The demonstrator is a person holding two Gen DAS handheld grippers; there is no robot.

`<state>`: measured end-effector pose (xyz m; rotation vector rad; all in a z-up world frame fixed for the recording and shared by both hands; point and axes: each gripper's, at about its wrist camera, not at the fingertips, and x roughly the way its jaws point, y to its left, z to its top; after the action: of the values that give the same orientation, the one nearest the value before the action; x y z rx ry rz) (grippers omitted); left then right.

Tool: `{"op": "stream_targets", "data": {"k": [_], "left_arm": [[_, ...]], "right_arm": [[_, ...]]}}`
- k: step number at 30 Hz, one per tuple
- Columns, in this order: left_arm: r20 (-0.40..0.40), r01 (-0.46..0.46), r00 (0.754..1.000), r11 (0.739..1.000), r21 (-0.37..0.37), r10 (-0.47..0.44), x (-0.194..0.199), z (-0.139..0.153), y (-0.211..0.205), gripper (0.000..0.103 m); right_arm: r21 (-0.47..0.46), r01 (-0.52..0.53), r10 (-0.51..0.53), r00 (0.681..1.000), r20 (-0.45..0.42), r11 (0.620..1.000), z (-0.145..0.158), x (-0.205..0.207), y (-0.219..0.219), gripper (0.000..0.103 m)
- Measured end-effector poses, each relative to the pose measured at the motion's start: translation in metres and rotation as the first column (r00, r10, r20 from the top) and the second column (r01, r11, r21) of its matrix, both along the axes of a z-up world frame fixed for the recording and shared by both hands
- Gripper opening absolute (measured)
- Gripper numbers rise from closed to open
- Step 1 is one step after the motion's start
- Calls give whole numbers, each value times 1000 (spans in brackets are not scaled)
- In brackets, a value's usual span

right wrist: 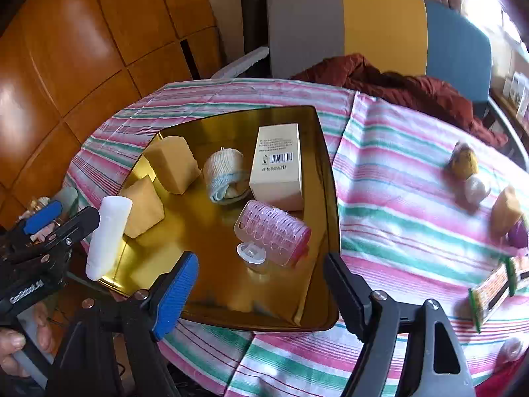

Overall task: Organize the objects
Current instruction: 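Open both grippers over the tray and withdraw toward the remaining items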

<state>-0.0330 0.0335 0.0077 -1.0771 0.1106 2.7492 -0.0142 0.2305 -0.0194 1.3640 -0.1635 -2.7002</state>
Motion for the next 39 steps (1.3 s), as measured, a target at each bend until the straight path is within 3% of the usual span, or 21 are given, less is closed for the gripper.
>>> {"op": "stream_targets", "data": {"k": [16, 39], "left_arm": [[-82, 27, 996, 996, -83, -34, 24, 13, 24, 97], [-81, 104, 990, 984, -147, -116, 32, 14, 56, 97]], "right_arm": [[59, 44, -40, 998, -57, 997, 6, 15, 10, 79], [50, 154, -152, 987, -45, 987, 3, 29, 62, 79]]}}
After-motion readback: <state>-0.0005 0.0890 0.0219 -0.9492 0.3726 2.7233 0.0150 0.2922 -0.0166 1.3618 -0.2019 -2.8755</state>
